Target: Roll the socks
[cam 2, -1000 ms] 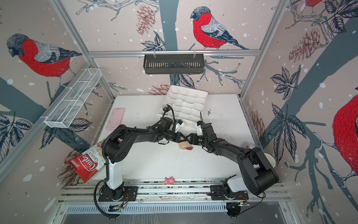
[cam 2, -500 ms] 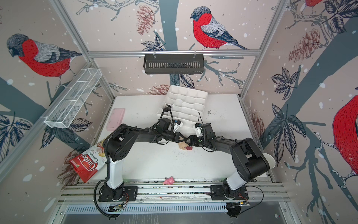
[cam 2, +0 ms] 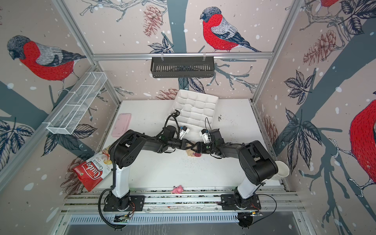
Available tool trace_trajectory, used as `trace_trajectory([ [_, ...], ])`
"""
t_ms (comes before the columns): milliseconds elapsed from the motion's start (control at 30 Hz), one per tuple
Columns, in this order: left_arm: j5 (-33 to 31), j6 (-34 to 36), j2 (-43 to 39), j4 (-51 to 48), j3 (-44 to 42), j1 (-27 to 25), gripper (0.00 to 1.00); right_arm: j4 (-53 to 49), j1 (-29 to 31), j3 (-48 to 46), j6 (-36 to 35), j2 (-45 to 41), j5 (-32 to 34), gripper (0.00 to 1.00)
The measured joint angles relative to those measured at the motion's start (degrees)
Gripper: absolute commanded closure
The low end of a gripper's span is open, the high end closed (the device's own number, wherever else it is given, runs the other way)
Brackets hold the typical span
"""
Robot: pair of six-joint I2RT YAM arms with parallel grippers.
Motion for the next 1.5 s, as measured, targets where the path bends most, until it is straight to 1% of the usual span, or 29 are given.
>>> trace_trajectory([
  [300, 0.3, -5.7, 0.7, 7.9, -2.8, 1.1, 0.76, 3.7, 0.0, 0.7, 0.0, 3.8, -3.5, 0.38],
  [367, 0.4, -8.1, 0.7, 10.8, -4.1, 1.7, 0.76, 4.6, 0.3, 0.5, -0.2, 4.2, -3.6, 0.39],
  [400, 1.4, -10.3, 0.8, 12.9, -4.3, 1.7, 0.76, 5.0, 0.7, 0.4, -1.0, 4.5, -2.9, 0.40],
  [567, 2.0, -15.0, 1.6, 18.5, -5.3, 1.6, 0.76, 5.8, 1.1, 0.6, -1.3, 5.5, -2.5, 0.44],
  [700, 2.2, -17.2, 1.8, 21.1, -5.5, 1.6, 0.76, 6.5, 1.1, 0.8, -1.2, 6.4, -2.6, 0.47],
  [767, 2.1, -17.9, 1.8, 21.4, -5.6, 1.6, 0.76, 6.9, 1.1, 0.9, -1.2, 6.8, -2.7, 0.52],
  [833, 2.1, -18.1, 1.8, 21.4, -5.6, 1.6, 0.76, 7.2, 1.1, 0.9, -1.2, 7.1, -2.6, 0.66],
  [867, 2.2, -18.2, 1.8, 21.5, -5.7, 1.6, 0.76, 7.5, 1.1, 0.9, -0.9, 7.4, -2.6, 0.71],
  [967, 3.0, -18.3, 1.9, 21.7, -5.7, 1.6, 0.76, 7.9, 1.1, 0.9, 0.4, 7.8, -2.6, 0.90],
  [1000, 3.0, -18.3, 2.0, 21.8, -5.7, 1.6, 0.76, 8.1, 1.2, 0.9, 0.4, 7.8, -2.6, 0.95],
  [1133, 3.0, -18.4, 2.1, 22.3, -5.7, 1.6, 0.76, 9.0, 1.8, 0.7, 1.2, 7.7, -2.2, 1.00],
  [1267, 3.4, -18.2, 0.9, 20.7, -5.7, 1.7, 0.77, 9.0, 2.3, -0.4, 1.5, 5.8, 0.1, 1.00],
  [1400, 2.6, -12.7, -4.6, 11.7, -4.1, 2.3, 0.76, 5.8, 2.3, -1.8, 1.5, 1.4, 3.1, 1.00],
  [1500, 0.3, -6.1, -10.2, 2.2, -1.0, 3.0, 0.76, 2.7, 1.8, -2.3, 1.5, -2.4, 5.5, 1.00],
])
